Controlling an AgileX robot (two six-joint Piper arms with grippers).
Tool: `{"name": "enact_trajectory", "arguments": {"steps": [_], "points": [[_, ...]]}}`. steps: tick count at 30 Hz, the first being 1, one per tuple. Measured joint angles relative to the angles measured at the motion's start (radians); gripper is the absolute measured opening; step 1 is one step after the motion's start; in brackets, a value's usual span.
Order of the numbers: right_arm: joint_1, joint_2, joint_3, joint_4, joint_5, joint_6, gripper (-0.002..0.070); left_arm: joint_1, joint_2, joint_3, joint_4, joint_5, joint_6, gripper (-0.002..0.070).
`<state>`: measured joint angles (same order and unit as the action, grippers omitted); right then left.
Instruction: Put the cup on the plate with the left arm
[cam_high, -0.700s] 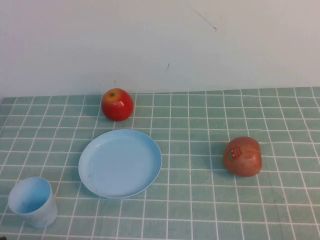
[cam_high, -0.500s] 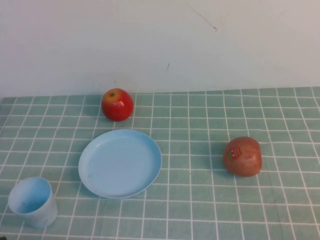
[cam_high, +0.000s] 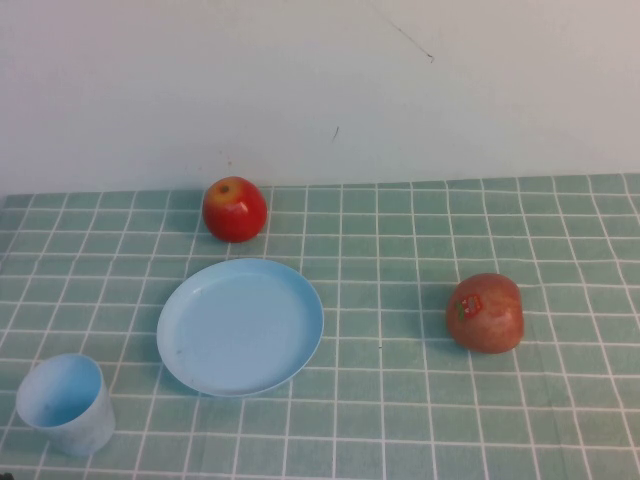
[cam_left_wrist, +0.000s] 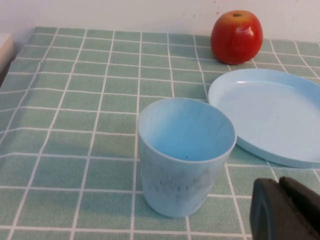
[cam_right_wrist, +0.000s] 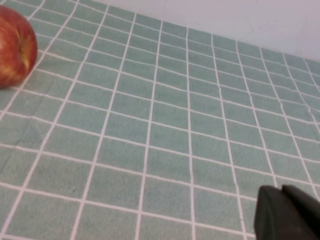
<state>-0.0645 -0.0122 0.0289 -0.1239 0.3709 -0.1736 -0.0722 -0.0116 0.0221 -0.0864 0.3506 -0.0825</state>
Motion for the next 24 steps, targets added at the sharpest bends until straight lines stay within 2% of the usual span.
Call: {"name": "enact_trajectory", "arguments": {"steps": [15, 20, 24], "points": [[0.0, 0.0, 0.0, 0.0, 0.0, 0.0, -0.0002, 0.0, 0.0, 0.0, 0.007, -0.039, 0.0, -0.0001], [0.0, 0.0, 0.0, 0.0, 0.0, 0.0, -0.0002, 0.0, 0.0, 0.001, 0.0, -0.16, 0.0, -0.0001], [0.0, 0.0, 0.0, 0.0, 0.0, 0.0, -0.0002, 0.0, 0.0, 0.002, -0.011, -0.326, -0.002, -0.0003]]}}
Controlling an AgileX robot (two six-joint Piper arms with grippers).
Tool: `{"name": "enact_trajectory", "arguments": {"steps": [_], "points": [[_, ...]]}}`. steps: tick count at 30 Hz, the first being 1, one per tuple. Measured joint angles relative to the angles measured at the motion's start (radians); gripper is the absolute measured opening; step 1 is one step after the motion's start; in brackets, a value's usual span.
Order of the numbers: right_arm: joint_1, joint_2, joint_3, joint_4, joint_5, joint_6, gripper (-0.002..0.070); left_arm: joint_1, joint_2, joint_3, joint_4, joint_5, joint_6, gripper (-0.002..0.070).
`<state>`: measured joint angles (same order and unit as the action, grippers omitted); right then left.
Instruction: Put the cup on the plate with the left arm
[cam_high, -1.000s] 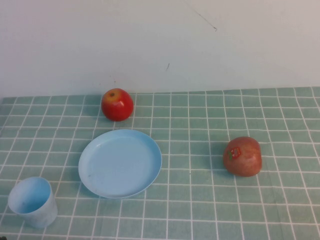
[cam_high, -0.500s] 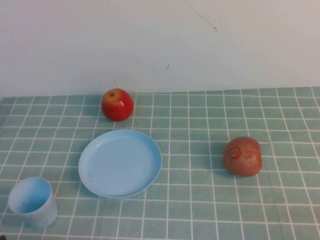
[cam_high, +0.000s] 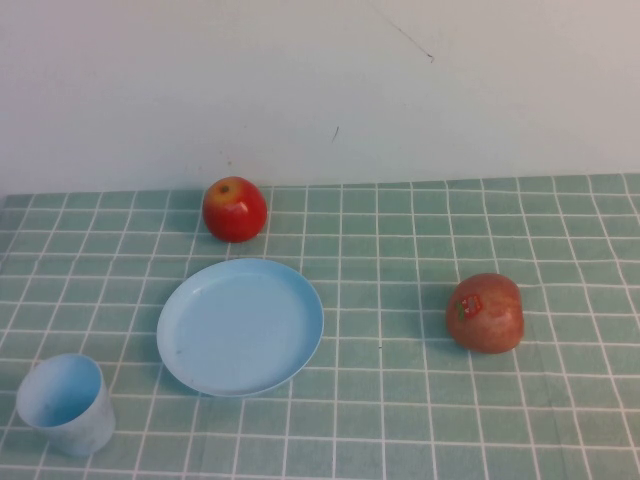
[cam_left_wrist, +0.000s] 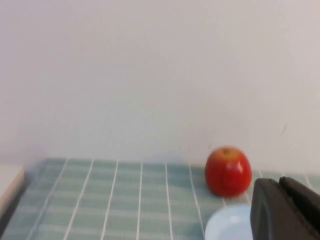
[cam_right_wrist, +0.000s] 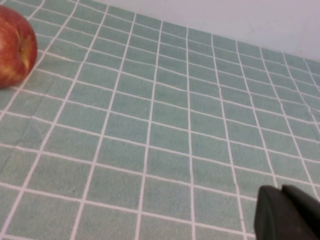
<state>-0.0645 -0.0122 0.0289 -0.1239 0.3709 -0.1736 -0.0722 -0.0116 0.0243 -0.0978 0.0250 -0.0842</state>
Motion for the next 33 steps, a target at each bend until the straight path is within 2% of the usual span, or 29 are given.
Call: {"name": "enact_trajectory", "arguments": {"steps": [5, 10, 14, 17, 20, 22, 28, 33], "points": [[0.0, 0.0, 0.0, 0.0, 0.0, 0.0, -0.0002, 0.0, 0.0, 0.0, -0.002, -0.245, -0.024, -0.0003], [0.0, 0.0, 0.0, 0.0, 0.0, 0.0, -0.0002, 0.0, 0.0, 0.005, 0.002, -0.578, -0.248, -0.0003], [0.0, 0.0, 0.0, 0.0, 0.0, 0.0, -0.0002, 0.0, -0.002, 0.001, 0.098, -0.855, -0.327, -0.0002], [0.0, 0.0, 0.0, 0.0, 0.0, 0.0, -0.0002, 0.0, -0.002, -0.082, 0.213, -0.863, -0.364, -0.0002], [0.0, 0.0, 0.0, 0.0, 0.0, 0.0, -0.0002, 0.0, -0.002, -0.247, 0.323, -0.738, -0.379, -0.0002], [0.0, 0.0, 0.0, 0.0, 0.0, 0.0, -0.0002, 0.0, -0.002, -0.389, 0.357, -0.577, -0.382, -0.0002], [0.0, 0.0, 0.0, 0.0, 0.0, 0.0, -0.0002, 0.0, 0.153, -0.804, 0.365, 0.062, -0.389, -0.0002], [0.0, 0.0, 0.0, 0.0, 0.0, 0.0, -0.0002, 0.0, 0.374, -0.998, 0.365, 0.556, -0.381, -0.0002]]}}
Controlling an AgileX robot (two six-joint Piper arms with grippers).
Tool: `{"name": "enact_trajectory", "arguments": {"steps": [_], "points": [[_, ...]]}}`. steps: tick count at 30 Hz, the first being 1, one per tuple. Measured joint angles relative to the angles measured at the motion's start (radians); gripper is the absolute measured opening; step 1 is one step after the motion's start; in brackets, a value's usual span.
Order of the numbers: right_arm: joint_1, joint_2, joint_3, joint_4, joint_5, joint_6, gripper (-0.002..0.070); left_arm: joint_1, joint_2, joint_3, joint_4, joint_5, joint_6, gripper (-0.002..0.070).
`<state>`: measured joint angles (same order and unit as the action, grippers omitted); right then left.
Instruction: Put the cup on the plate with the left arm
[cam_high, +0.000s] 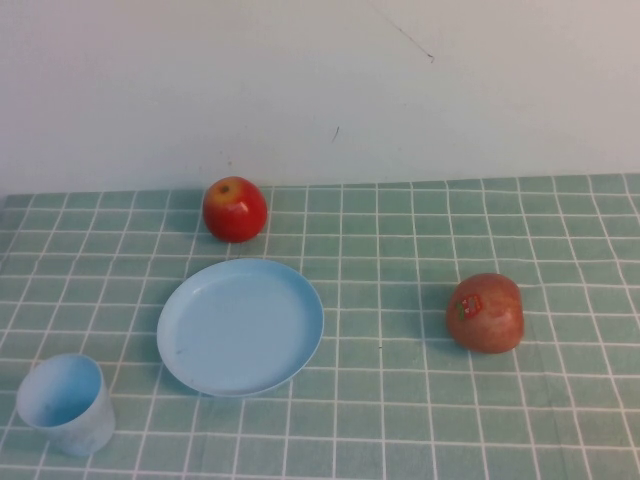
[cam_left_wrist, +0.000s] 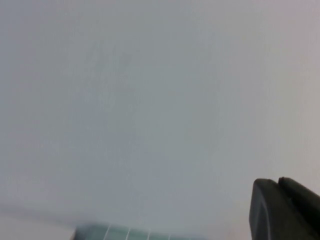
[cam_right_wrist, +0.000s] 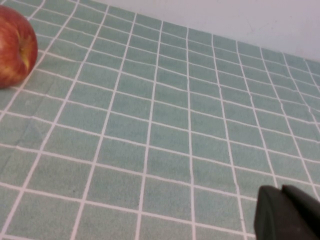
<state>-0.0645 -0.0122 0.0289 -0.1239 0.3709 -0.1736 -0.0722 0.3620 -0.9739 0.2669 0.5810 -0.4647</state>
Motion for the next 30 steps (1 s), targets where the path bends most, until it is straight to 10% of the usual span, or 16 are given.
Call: {"name": "enact_trajectory", "arguments": {"steps": [21, 30], "points": [[0.0, 0.0, 0.0, 0.0, 0.0, 0.0, -0.0002, 0.0, 0.58, -0.029, -0.144, 0.572, 0.178, 0.0003], [0.0, 0.0, 0.0, 0.0, 0.0, 0.0, -0.0002, 0.0, 0.822, -0.029, -0.209, 0.51, 0.223, 0.0262]]}}
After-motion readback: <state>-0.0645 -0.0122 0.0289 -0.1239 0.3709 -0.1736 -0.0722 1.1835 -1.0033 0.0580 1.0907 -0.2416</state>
